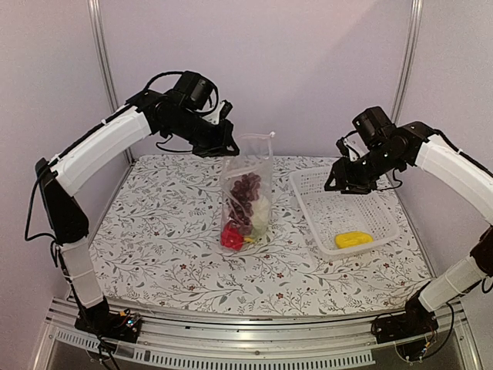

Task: Place the food in the zip-top bag and seal the zipper
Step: Pick up the fake fruit from the bin.

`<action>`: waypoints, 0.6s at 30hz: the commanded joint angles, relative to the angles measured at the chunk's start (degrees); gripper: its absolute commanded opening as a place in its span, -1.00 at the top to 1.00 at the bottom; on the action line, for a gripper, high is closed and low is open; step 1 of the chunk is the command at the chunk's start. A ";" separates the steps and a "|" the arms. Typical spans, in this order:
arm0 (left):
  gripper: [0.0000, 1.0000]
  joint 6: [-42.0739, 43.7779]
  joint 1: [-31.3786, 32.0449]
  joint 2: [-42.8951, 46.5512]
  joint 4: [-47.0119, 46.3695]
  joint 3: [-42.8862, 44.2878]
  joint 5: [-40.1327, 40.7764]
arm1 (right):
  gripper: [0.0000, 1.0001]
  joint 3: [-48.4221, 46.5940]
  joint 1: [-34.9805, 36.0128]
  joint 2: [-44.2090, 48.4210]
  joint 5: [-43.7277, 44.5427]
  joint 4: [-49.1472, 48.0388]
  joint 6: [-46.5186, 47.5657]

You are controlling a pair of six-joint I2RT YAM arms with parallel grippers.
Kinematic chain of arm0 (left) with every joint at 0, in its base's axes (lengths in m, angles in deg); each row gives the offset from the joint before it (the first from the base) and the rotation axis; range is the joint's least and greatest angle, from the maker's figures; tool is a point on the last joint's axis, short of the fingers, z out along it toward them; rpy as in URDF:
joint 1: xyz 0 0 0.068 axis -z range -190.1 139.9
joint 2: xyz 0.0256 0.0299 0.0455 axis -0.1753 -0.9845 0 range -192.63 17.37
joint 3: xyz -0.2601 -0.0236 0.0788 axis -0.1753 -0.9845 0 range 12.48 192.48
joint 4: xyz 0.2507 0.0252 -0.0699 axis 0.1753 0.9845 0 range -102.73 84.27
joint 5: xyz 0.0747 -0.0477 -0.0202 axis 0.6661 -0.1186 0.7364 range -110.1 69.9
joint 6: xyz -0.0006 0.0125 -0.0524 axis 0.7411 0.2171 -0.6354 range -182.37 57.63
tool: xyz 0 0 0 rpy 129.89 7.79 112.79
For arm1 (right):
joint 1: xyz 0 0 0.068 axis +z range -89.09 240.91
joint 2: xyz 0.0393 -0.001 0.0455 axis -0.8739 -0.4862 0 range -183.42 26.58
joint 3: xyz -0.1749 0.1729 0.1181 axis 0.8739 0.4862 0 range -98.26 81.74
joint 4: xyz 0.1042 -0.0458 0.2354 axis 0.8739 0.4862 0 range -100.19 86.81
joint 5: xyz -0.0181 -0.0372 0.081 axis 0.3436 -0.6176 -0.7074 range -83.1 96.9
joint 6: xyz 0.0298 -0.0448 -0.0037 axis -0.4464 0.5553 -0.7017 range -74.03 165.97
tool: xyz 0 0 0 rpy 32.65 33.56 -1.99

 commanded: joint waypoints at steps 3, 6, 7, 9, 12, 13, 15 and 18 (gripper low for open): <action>0.92 1.04 -0.39 2.19 -0.44 -0.88 -0.81 | -0.11 11.01 -0.42 0.59 8.37 8.75 7.01; 0.92 0.88 -0.33 2.36 -0.60 -1.20 -1.14 | -0.20 15.10 -0.42 -1.16 13.36 9.83 8.00; 0.92 0.90 -0.37 2.36 -0.60 -1.26 -1.19 | -0.23 15.01 -0.68 -1.63 13.73 9.99 7.80; 0.92 0.78 -0.32 2.52 -0.67 -1.39 -1.27 | -0.28 14.28 -0.76 -3.20 14.59 9.69 7.67; 0.92 0.56 -0.33 2.84 -1.03 -1.82 -1.45 | -0.40 13.80 -0.82 -5.02 15.32 9.14 7.41; 0.92 0.56 -0.34 3.00 -1.09 -1.91 -1.46 | -0.44 13.80 -0.83 -6.25 15.21 9.13 7.53; 0.92 0.57 -0.34 3.19 -1.11 -2.03 -1.41 | -0.48 13.82 -0.85 -8.12 15.48 8.89 7.50; 0.92 0.58 -0.37 3.65 -1.13 -2.40 -1.28 | -0.56 13.56 -0.91 -10.71 16.96 8.32 7.07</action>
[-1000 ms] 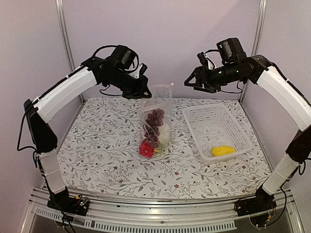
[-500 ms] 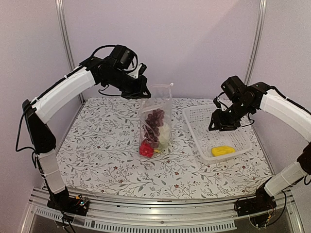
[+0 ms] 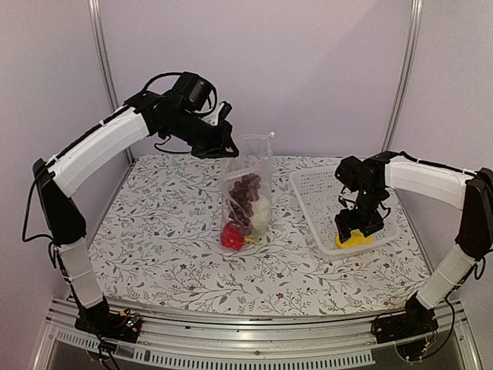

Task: Place the food in the zip-top bag and seal the zipper
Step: Pick up the fake fruit from the bin.

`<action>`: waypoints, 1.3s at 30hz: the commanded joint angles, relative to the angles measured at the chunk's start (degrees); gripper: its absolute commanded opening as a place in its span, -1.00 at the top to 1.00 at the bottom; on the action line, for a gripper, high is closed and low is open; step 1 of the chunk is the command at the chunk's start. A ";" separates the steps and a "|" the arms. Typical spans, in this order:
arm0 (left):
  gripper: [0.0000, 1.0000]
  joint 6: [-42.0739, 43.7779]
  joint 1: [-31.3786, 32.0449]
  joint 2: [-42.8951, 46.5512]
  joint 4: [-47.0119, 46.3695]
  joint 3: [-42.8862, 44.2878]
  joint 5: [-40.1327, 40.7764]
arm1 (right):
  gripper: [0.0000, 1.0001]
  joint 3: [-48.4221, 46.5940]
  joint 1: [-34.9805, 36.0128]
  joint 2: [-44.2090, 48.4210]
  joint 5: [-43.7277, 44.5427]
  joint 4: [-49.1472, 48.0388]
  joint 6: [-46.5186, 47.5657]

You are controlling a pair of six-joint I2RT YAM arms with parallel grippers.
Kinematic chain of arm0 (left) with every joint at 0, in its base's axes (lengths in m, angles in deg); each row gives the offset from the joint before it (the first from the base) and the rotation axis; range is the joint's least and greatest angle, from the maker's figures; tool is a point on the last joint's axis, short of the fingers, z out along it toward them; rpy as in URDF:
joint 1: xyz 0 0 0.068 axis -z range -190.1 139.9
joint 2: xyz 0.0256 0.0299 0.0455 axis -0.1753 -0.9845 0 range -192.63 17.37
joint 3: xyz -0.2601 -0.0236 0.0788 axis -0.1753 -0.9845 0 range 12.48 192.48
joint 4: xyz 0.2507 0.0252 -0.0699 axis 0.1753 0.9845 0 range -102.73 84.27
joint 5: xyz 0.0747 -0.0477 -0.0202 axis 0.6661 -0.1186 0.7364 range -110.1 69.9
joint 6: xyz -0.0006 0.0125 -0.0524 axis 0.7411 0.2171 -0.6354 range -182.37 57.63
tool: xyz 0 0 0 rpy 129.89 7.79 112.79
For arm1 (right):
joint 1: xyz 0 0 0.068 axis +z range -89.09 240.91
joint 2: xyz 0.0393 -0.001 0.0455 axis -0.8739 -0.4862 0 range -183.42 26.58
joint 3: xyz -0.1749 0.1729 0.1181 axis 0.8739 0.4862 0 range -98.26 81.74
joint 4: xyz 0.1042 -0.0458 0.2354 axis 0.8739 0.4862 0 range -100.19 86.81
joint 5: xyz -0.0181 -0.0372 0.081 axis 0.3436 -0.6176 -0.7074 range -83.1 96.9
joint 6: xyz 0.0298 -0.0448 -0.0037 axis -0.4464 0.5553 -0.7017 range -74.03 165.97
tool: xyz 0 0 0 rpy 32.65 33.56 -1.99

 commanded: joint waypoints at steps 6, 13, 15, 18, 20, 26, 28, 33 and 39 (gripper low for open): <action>0.92 0.21 -0.40 3.71 -1.33 -2.23 -0.34 | -0.63 -3.77 -0.46 -7.91 9.47 -0.91 -0.47; 0.92 -0.28 -0.41 5.13 -2.88 -4.80 -0.52 | -0.66 -5.61 -1.78 -12.23 15.71 -1.10 1.69; 0.92 -0.36 -0.51 5.47 -3.08 -5.31 -0.52 | -0.67 -5.36 -2.75 -13.17 15.48 -1.59 2.34; 0.92 -0.20 -0.59 5.75 -3.35 -5.76 -0.45 | -0.67 -5.19 -4.31 -14.27 15.43 -2.37 3.42; 0.92 -0.22 -0.62 5.88 -3.44 -5.85 -0.43 | -0.67 -5.64 -5.55 -14.54 14.89 -2.74 3.73; 0.92 -0.36 -0.57 5.53 -3.99 -5.96 -1.22 | -0.67 -5.77 -9.16 -15.33 12.00 -3.76 3.89; 0.92 -0.29 -0.63 5.32 -3.97 -5.77 -1.38 | -0.66 -5.68 -9.92 -15.54 10.17 -3.92 3.80; 0.92 -0.20 -0.63 5.11 -4.14 -5.77 -1.48 | -0.52 -4.78 -10.10 -15.39 8.52 -4.43 3.58; 0.92 -0.14 -0.71 5.18 -4.15 -5.86 -1.57 | -0.24 -4.37 -10.12 -15.74 5.64 -5.49 2.74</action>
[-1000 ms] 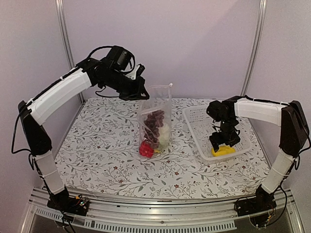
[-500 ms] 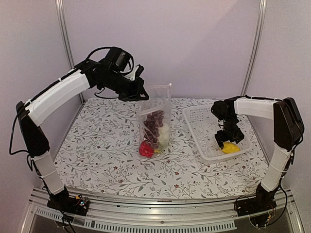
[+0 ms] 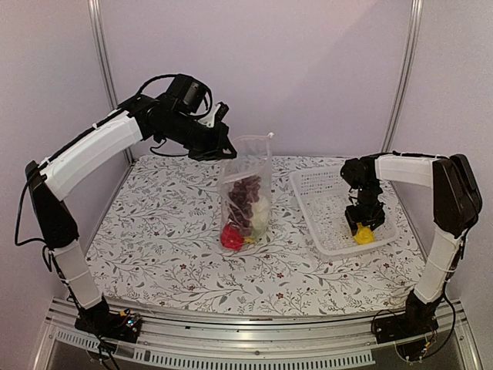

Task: Place the food in the zip-top bag and seal the zipper
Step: Pick up the fake fruit from the bin, then place the fake fruit in the zipper food storage bag.

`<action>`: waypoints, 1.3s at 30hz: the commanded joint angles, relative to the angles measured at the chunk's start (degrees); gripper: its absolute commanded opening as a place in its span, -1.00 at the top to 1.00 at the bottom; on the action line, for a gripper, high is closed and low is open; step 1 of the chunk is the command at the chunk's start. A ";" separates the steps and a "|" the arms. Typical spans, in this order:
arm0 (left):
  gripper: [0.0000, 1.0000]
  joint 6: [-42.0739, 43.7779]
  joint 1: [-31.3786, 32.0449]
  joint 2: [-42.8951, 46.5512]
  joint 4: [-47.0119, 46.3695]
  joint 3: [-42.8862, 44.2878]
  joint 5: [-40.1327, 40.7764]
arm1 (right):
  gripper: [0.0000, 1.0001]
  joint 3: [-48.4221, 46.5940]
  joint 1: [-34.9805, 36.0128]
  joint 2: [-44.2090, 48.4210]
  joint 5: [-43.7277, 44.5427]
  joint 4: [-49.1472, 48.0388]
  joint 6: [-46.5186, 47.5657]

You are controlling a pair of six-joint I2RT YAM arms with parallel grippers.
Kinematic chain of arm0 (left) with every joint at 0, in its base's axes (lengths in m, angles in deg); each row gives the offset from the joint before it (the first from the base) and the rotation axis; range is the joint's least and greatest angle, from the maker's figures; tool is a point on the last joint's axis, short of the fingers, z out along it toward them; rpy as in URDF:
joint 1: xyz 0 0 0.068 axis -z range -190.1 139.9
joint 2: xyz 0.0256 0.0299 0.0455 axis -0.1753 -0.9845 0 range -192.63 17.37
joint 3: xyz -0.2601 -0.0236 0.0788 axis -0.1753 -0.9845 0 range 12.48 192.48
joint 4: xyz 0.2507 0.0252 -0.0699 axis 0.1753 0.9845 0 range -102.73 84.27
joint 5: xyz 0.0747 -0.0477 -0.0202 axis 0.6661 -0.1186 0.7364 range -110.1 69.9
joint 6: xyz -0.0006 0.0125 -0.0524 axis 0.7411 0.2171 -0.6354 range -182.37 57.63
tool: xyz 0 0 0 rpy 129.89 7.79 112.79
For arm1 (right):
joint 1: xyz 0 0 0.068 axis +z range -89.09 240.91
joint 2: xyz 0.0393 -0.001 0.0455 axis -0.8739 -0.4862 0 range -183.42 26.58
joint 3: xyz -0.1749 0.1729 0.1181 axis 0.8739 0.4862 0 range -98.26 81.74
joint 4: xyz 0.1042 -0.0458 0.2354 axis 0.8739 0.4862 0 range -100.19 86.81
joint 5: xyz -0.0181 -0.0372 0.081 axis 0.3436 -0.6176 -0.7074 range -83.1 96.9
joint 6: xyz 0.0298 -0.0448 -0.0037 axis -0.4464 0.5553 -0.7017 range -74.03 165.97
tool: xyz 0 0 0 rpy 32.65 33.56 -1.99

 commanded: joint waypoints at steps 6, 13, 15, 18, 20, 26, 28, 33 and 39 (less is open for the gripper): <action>0.92 0.36 -0.73 1.41 -1.09 -0.48 -0.92 | -0.09 -2.86 -0.04 2.32 -8.20 -2.48 -2.70; 0.92 -0.03 -0.88 0.82 -1.12 0.03 -1.36 | 0.03 -8.78 -0.06 9.26 -18.01 -4.04 -5.55; 0.92 -0.14 -0.88 0.65 -1.13 0.17 -1.41 | 0.06 -11.02 -0.06 11.05 -20.47 -4.86 -5.99; 0.92 -0.28 -0.88 0.37 -1.13 0.46 -1.53 | 0.11 -14.27 0.37 13.56 -25.30 -7.00 -6.83; 0.92 -0.38 -0.83 0.16 -1.13 0.76 -1.54 | 0.12 -17.08 1.37 14.91 -27.33 -8.41 -8.28; 0.92 -0.98 -0.88 -0.50 -1.15 1.69 -1.70 | 0.14 -25.96 4.66 15.26 -32.37 -11.95 -11.64; 0.92 -1.01 -0.79 -0.61 -1.14 1.78 -1.78 | 0.14 -28.12 5.83 15.08 -33.82 -13.76 -12.61; 0.92 -1.10 -0.73 -1.19 -1.21 1.89 -2.93 | 0.17 -29.21 8.77 14.95 -38.53 -20.49 -16.42; 0.92 -1.27 -0.70 -2.07 -1.14 3.25 -3.80 | 0.17 -31.55 13.47 12.71 -40.04 -25.75 -18.80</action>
